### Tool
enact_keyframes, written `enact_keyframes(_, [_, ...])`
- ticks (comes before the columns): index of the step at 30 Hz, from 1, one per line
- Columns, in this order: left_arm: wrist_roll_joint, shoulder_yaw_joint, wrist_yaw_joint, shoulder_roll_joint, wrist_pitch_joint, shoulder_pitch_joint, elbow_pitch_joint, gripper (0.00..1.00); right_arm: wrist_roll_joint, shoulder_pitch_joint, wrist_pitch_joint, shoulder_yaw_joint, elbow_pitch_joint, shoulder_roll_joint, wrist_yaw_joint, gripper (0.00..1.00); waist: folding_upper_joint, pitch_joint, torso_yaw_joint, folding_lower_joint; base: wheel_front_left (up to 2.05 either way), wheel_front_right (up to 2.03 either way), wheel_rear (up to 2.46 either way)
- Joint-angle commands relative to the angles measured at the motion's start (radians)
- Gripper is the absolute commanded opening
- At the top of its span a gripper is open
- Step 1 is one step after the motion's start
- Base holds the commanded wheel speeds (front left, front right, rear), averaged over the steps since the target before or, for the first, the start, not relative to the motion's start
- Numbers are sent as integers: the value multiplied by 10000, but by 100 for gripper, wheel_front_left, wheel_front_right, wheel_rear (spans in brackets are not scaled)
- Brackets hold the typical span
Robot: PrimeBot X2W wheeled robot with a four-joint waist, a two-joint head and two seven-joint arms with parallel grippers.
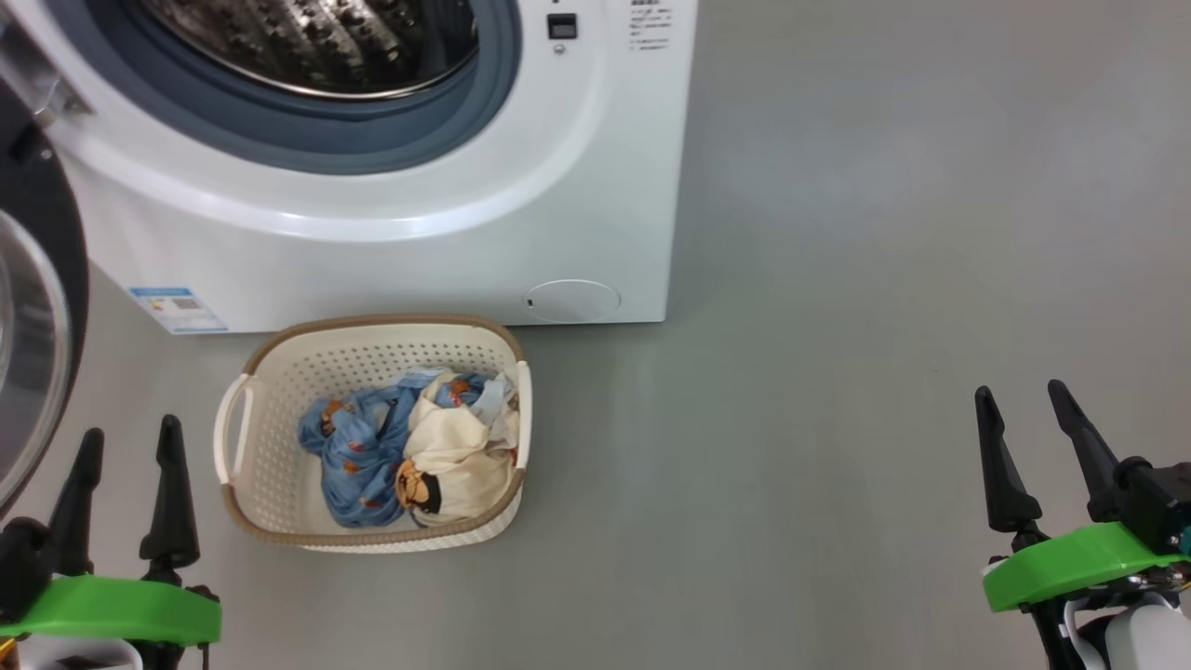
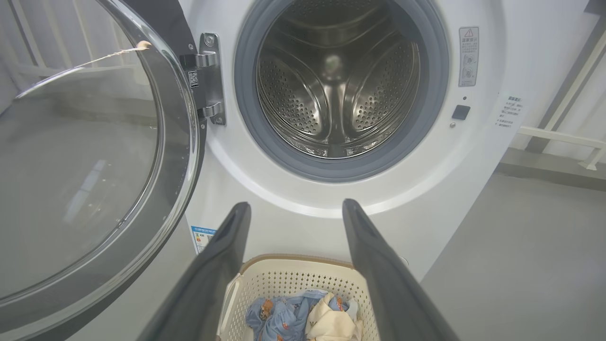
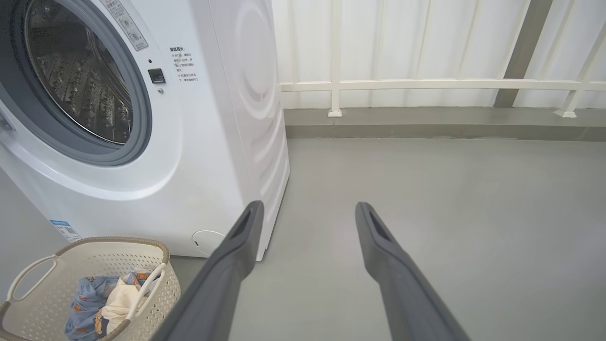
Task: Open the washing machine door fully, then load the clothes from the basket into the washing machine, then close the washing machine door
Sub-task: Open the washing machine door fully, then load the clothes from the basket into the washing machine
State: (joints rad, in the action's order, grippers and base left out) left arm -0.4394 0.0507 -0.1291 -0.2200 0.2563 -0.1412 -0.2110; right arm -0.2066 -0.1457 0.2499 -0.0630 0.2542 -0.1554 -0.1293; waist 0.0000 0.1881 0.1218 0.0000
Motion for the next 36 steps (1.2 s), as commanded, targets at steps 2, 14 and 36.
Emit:
enact_keyframes(2, [-149, 178, -15, -423, 55, -81, 240, 100, -170, 116, 118, 201, -336, -19, -14, 100, 0, -63, -336, 0, 0, 0, 0])
enact_keyframes(14, [-473, -246, -15, -430, 55, 310, 598, 100, -235, 470, 118, 249, -321, 60, -14, 100, 0, -449, -782, 0, 0, 0, 0])
enact_keyframes(36, [-523, -621, -15, -589, 55, 471, 574, 100, -310, 573, 118, 392, -319, 43, -14, 100, 0, -614, -767, 0, 0, 0, 0])
